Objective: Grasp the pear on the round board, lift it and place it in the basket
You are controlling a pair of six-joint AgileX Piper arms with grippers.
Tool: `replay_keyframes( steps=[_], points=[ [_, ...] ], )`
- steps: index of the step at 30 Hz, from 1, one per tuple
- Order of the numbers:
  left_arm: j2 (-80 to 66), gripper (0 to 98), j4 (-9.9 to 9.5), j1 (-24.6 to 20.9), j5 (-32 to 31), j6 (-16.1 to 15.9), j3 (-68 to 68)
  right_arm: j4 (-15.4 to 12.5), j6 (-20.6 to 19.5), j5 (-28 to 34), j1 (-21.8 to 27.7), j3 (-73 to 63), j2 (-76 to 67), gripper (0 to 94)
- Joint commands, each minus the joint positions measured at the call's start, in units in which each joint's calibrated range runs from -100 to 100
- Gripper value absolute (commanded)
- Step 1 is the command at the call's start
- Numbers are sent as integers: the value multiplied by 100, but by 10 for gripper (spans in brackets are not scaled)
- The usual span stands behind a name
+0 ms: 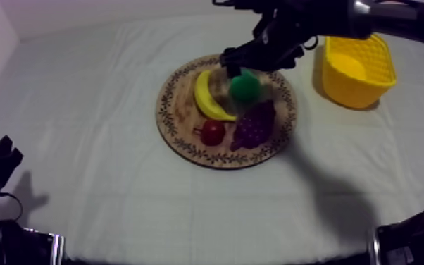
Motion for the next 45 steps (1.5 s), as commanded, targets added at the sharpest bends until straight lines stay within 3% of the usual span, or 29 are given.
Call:
replay_keyframes(
  steps=[1,12,21,35,45],
  points=[
    [-4,1,0,-3,2,0,0,-52,34,163,23,-383,517,828],
    [-4,1,0,-3,2,0,0,-418,397,682,126,-1296,1397,637],
    [-4,1,0,-3,2,0,0,-444,469,761,136,-1420,1564,531],
    [-4,1,0,-3,2,0,0,-354,561,923,78,-505,-101,535],
    [-4,1,0,-3,2,0,0,-630,1197,1608,790,-350,-1633,542]
  ],
)
